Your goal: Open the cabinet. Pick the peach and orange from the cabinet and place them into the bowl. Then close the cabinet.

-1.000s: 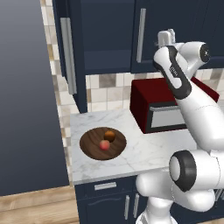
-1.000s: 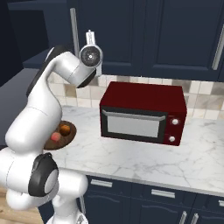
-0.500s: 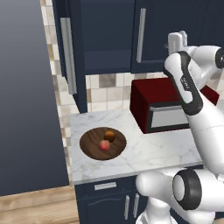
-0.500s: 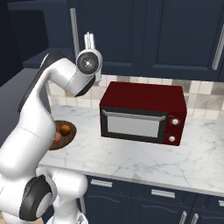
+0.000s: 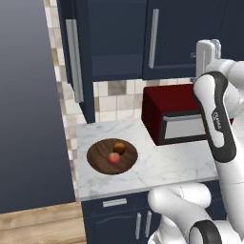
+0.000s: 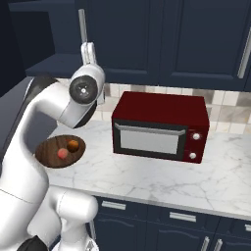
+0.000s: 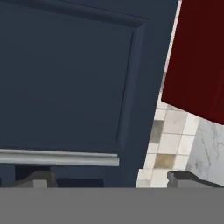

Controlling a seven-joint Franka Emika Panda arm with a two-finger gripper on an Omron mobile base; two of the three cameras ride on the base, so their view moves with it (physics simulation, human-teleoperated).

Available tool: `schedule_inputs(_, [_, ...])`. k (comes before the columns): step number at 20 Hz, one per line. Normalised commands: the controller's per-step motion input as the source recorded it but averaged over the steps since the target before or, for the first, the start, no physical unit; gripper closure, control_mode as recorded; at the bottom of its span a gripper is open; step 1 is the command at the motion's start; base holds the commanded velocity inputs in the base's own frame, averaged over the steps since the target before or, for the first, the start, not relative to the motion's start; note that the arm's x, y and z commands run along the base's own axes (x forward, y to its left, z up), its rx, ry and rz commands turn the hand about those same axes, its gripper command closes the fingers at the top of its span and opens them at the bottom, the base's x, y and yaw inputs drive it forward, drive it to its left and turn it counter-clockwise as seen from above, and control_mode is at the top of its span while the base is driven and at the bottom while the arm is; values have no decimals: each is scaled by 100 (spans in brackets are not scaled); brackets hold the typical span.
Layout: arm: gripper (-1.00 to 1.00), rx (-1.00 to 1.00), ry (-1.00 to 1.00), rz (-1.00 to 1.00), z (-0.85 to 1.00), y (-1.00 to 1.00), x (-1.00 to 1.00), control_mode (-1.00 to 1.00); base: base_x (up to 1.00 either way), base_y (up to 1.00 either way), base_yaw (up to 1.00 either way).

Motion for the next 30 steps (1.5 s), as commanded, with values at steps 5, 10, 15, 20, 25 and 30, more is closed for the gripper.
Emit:
schedule_inputs(5, [-100, 0, -2, 0, 2, 30, -58, -100, 0, 0, 0])
schedule_inputs(10, [-100, 0, 0, 0, 6, 26, -58, -100, 0, 0, 0])
schedule_inputs(15, [-100, 0, 0, 0, 1, 27, -48, -100, 0, 0, 0])
schedule_inputs(20, [-100, 0, 0, 0, 0, 23, -46, -100, 0, 0, 0])
schedule_inputs(25, [-100, 0, 0, 0, 0, 28, -36, -100, 0, 0, 0])
schedule_inputs(30, [-100, 0, 0, 0, 0, 28, -33, -100, 0, 0, 0])
